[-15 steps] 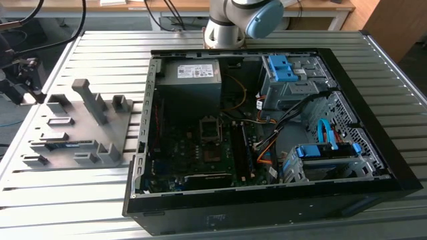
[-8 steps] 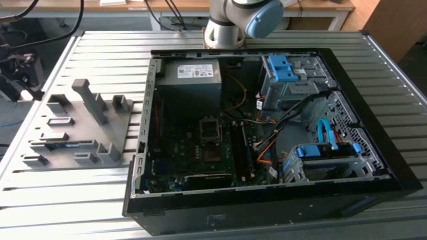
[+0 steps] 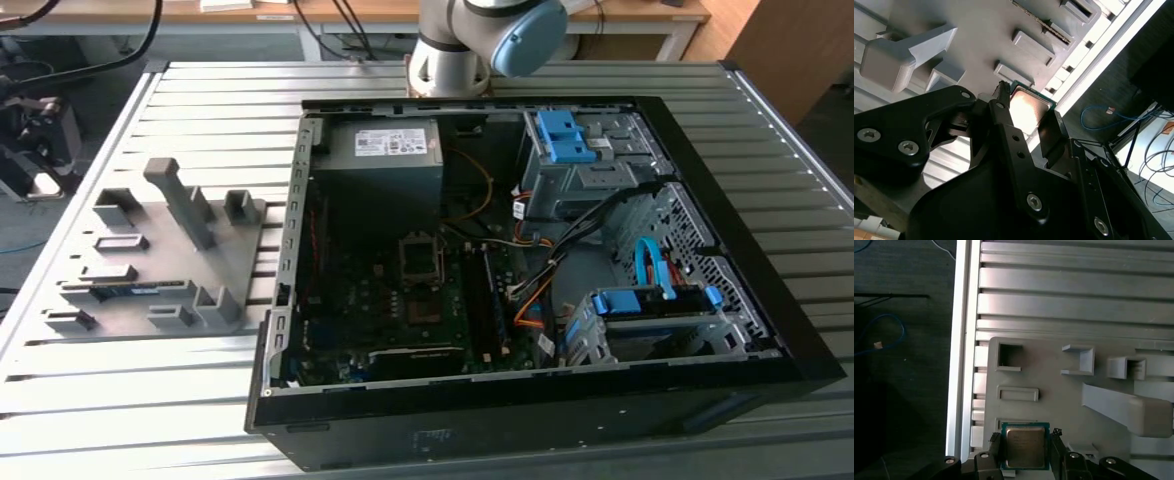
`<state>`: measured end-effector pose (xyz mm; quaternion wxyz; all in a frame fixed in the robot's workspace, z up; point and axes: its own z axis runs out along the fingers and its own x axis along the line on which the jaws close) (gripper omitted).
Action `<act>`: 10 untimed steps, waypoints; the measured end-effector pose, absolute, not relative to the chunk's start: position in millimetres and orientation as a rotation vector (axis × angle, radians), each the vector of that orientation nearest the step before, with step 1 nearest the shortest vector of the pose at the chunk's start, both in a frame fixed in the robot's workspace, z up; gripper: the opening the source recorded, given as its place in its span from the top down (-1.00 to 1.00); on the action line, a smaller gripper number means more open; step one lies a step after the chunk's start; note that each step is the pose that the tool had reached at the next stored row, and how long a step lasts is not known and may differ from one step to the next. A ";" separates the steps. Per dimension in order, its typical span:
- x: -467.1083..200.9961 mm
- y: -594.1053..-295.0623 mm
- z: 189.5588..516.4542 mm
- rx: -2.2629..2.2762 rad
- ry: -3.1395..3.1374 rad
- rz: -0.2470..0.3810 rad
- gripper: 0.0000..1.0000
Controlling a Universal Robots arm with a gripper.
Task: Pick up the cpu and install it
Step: 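Pick up the cpu and move it towards the insertion slot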
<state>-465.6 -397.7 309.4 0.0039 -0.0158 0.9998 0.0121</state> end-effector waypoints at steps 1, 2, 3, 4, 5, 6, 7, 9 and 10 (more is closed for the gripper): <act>-465.6 -397.7 310.9 -0.050 3.133 0.038 0.06; -465.6 -397.7 312.6 -0.050 3.133 0.038 0.06; -465.6 -397.7 314.3 -0.050 3.133 0.038 0.06; -465.6 -397.7 315.9 -0.050 3.133 0.038 0.06; -465.6 -397.7 317.4 -0.050 3.133 0.038 0.06; -465.6 -397.7 318.7 -0.050 3.133 0.038 0.06; -465.6 -397.7 320.0 -0.050 3.133 0.038 0.06; -465.6 -397.7 322.5 -0.050 3.133 0.038 0.06; -465.6 -397.7 323.8 -0.050 3.133 0.038 0.06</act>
